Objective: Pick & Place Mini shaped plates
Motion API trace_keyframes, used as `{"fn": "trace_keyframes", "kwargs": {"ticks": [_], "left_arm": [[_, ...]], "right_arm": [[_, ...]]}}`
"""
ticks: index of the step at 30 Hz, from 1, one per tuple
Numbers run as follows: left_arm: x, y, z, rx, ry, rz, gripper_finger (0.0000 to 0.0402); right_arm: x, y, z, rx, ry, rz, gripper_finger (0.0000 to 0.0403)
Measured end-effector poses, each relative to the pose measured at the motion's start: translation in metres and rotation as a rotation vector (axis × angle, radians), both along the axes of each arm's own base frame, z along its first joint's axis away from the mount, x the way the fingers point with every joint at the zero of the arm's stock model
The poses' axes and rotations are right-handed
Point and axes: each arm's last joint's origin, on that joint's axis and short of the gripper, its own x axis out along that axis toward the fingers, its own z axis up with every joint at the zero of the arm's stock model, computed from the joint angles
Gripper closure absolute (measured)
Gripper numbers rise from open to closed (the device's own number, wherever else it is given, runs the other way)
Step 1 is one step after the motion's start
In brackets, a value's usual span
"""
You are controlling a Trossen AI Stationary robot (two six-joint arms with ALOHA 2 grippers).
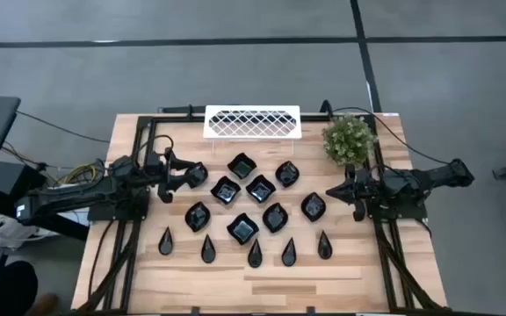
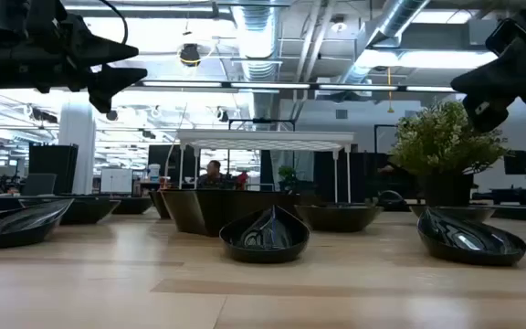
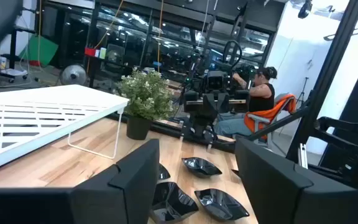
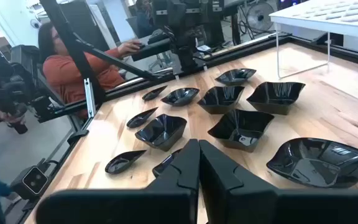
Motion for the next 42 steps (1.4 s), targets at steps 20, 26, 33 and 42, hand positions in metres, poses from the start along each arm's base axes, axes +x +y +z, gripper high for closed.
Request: {"fn": "trace_keyframes", "kwargs": {"ticks": [20, 26, 33, 42], "left_arm": [[0.0, 0.0, 0.002, -0.048, -0.021, -0.002, 0.0188], [0.0, 0.0, 0.002, -0.048, -0.021, -0.001, 0.0188], [0.0, 0.0, 0.002, -0.046, -0.025, -0.001, 0.0188], [0.0, 0.0, 0.002, -0.042, -0.027, -0.001, 0.0188]], "right_arm": [[-0.006, 0.002, 0.029, 0.067, 0.03, 0.043, 0.0403], [-0.011, 0.01, 0.046, 0.199, 0.348, 0.156, 0.0403], [-0.001, 0.028, 0.057, 0.362, 0.659, 0.274, 0.0403], [0.019, 0.052, 0.041, 0.681, 0.958, 0.083, 0.0403]]}}
